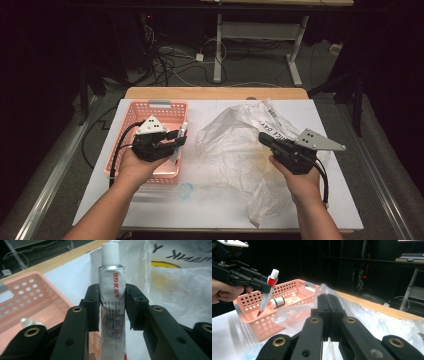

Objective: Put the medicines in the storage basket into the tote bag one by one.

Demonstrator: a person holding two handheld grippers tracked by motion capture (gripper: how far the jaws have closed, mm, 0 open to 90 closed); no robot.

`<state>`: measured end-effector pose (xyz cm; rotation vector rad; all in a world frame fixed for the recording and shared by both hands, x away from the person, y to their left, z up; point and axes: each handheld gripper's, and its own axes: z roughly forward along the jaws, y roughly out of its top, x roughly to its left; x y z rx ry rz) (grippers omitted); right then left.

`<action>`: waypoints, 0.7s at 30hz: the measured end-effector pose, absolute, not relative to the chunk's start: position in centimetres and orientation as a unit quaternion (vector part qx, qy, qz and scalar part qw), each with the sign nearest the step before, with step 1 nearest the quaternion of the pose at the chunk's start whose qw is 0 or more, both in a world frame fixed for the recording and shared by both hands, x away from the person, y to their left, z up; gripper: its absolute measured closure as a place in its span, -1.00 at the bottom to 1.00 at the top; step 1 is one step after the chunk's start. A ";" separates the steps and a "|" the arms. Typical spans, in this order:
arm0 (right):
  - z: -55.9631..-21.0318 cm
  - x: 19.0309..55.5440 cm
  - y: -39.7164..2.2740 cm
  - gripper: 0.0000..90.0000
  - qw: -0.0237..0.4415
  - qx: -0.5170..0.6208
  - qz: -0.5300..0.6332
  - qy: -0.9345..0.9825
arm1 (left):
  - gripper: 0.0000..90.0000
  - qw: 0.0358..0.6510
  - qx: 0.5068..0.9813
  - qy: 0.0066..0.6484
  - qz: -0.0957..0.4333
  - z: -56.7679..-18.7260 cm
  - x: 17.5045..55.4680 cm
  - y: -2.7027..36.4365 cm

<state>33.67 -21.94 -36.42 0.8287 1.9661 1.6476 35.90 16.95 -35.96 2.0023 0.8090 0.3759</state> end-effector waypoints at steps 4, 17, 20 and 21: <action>-36.3 33.6 -21.9 1.00 0.221 0.299 0.598 0.710 | 0.45 0.464 0.815 0.313 0.149 -35.7 35.3 15.9; -36.2 33.6 -22.1 1.00 0.224 0.299 0.598 0.709 | 0.45 0.482 0.823 0.269 0.130 -35.8 33.6 12.1; -36.2 33.6 -22.1 1.00 0.224 0.300 0.598 0.709 | 0.45 0.481 0.828 0.259 0.127 -36.0 33.1 11.2; -36.2 33.6 -22.1 1.00 0.224 0.299 0.598 0.709 | 0.45 0.482 0.829 0.256 0.123 -36.1 33.0 11.0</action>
